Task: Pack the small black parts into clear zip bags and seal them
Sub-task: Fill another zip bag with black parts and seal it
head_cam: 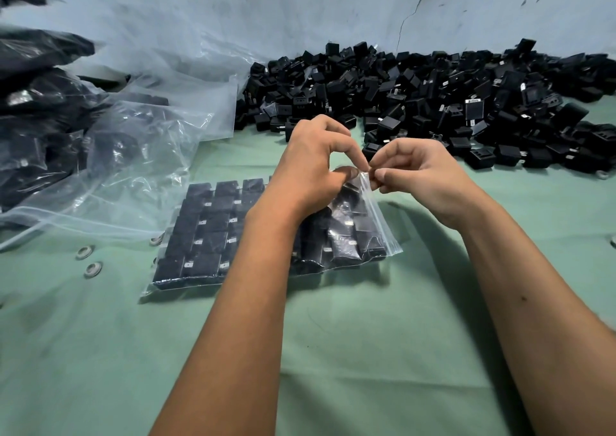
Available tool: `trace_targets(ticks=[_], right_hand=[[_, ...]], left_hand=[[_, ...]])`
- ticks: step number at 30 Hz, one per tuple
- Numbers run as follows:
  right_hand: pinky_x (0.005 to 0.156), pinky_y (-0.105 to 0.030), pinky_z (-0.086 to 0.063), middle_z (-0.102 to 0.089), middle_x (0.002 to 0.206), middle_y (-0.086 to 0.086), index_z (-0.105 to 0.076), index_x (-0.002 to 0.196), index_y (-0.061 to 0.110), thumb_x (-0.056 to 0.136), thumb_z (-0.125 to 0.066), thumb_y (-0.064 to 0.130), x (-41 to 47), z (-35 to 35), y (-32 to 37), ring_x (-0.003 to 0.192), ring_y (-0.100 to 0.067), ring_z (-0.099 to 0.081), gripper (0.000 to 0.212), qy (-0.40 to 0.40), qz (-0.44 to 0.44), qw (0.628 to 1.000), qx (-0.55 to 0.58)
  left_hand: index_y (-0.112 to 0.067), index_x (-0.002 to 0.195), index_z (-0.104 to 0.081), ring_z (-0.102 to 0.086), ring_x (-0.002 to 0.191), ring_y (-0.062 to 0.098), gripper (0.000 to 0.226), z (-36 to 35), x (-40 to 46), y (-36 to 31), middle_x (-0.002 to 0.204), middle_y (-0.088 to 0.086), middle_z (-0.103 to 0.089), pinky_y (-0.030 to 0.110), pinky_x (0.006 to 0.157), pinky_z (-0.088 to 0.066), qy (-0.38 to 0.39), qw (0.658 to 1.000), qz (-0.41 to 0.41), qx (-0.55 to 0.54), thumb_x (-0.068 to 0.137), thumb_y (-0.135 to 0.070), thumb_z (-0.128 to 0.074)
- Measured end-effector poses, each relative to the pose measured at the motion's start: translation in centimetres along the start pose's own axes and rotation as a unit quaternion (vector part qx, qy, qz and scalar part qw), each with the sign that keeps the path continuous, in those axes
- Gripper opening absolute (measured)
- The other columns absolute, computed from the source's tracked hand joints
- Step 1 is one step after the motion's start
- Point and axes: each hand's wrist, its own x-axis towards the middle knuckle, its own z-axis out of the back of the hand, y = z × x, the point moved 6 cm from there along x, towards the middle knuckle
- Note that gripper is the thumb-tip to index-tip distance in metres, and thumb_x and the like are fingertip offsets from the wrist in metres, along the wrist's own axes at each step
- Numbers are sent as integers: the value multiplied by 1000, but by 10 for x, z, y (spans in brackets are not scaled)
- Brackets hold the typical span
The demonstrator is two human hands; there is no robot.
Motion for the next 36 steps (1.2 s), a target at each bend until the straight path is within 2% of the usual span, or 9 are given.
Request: trace_targets(ticks=[4, 9, 14, 20, 26, 30, 32, 34, 36], right_hand=[[78, -39, -63, -75, 90, -19, -64, 101, 4, 97, -52, -12, 0, -19, 1, 83, -35, -74, 20, 58, -28, 994, 86], [84, -51, -61, -67, 91, -21, -55, 110, 4, 103, -45, -6, 3, -14, -1, 91, -44, -69, 15, -14, -48, 989, 136], [68, -43, -62, -72, 83, -14, -49, 120, 6, 109, -42, 7, -2, -39, 5, 73, -33, -76, 13, 53, -74, 975, 205], [83, -53, -62, -57, 101, -28, -49, 120, 7, 111, -43, 21, 2, -27, 2, 75, -35, -75, 18, 0, -71, 978, 194], [76, -44, -61, -74, 97, -17, -50, 132, 6, 109, -39, 42, 0, -61, 6, 84, -31, -75, 44, 102, -79, 958, 255], [57, -36, -55, -72, 85, -17, -58, 118, 3, 106, -46, 47, 6, -29, -3, 63, -26, -68, 47, -43, -73, 985, 152], [56, -34, -51, -74, 77, -4, -65, 98, 14, 104, -51, 43, 3, -6, -4, 60, -17, -64, 33, -159, -45, 986, -24], [79, -37, -51, -72, 92, 2, -67, 95, 25, 98, -59, 42, 1, 12, -5, 89, -17, -64, 19, -233, -34, 930, -284], [104, -43, -41, -57, 131, -6, -66, 118, 30, 98, -62, 42, 3, 13, -14, 128, -28, -44, 24, -180, -72, 873, -448]], left_hand=[[-43, 79, -76, -48, 119, 13, 32, 0, 1, -1, 114, -10, -59, 30, 102, -38, -5, 1000, -3, 4, 79, -12, -85], [-41, 82, -78, -48, 121, 14, 28, 0, 1, 1, 115, -10, -59, 32, 103, -40, -2, 1000, 2, 0, 80, -14, -86], [-34, 82, -79, -51, 118, 17, 22, 0, 0, -3, 114, -6, -61, 35, 101, -44, -6, 1000, -7, -8, 79, -13, -86], [-35, 81, -79, -49, 118, 14, 25, 1, 0, -1, 114, -7, -60, 32, 101, -43, -7, 1000, 3, -9, 80, -11, -85], [-26, 81, -80, -53, 116, 19, 19, 1, 0, -1, 111, -4, -63, 39, 102, -45, -5, 1000, -5, -14, 75, -8, -84], [-36, 81, -79, -50, 117, 15, 25, -1, -1, 3, 110, -10, -61, 38, 102, -45, -6, 1000, 10, -17, 79, -12, -86], [-38, 81, -79, -50, 116, 14, 27, -4, -1, 4, 110, -12, -60, 35, 101, -44, 0, 1000, 9, -21, 80, -12, -85], [-39, 82, -78, -52, 117, 14, 28, -6, -1, 6, 109, -15, -59, 33, 99, -44, 8, 1000, 11, -25, 82, -12, -84], [-39, 83, -78, -52, 117, 14, 27, -7, -1, 8, 109, -15, -59, 32, 97, -43, 14, 1000, 15, -20, 83, -13, -84]])
